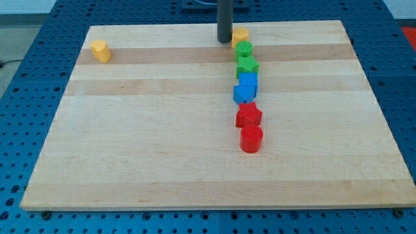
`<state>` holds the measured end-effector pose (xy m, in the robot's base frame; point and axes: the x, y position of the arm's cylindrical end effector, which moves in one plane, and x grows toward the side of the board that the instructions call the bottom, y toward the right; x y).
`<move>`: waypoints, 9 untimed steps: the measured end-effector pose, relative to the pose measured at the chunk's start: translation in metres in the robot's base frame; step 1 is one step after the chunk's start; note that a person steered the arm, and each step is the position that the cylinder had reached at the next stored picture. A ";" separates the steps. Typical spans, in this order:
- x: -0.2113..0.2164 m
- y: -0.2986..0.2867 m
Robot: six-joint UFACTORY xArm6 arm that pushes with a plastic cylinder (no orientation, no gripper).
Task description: Push the heart vertically below the red circle
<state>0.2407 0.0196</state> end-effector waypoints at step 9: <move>0.055 -0.270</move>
<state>0.2960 -0.2505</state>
